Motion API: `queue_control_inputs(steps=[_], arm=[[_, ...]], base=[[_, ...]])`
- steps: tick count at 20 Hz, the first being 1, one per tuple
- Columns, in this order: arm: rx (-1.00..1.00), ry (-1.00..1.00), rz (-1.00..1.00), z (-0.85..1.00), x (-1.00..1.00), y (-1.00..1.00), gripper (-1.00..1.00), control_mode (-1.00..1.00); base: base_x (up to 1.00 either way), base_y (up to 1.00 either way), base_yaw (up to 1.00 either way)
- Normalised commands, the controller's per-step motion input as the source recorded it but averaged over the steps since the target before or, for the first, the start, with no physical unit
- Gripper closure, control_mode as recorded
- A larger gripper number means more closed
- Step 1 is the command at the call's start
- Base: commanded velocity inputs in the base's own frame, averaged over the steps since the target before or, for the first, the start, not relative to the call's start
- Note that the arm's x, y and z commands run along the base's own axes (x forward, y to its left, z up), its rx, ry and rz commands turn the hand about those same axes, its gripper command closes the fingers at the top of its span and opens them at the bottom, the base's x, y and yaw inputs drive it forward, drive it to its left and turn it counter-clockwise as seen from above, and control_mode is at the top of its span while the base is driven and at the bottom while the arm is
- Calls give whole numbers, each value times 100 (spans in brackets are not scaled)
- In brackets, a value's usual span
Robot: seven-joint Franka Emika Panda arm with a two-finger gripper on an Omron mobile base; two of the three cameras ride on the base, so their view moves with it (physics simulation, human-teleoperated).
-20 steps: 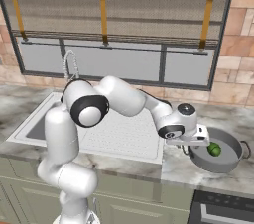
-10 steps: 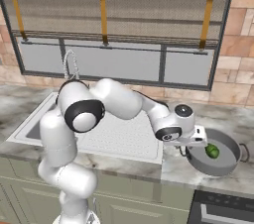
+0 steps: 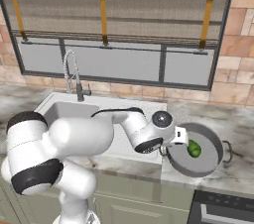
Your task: Dump the avocado from the pot into the sink. Then turn on the water and wash the avocado. Then turn off the water and put the avocado back in the pot.
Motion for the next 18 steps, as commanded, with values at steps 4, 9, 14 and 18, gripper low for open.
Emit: queue_control_inputs(steps=[4,9,14,18], arm=[[-4,-20,0,100,-2,84,100,-100],[-2,-7,3,100,0,87,100,-100],[0,6,9,82,0,77,100,-100],[0,10,13,66,1,86,100,-100]], base=[[0,0,0],[0,0,0],[0,0,0],[0,0,0]])
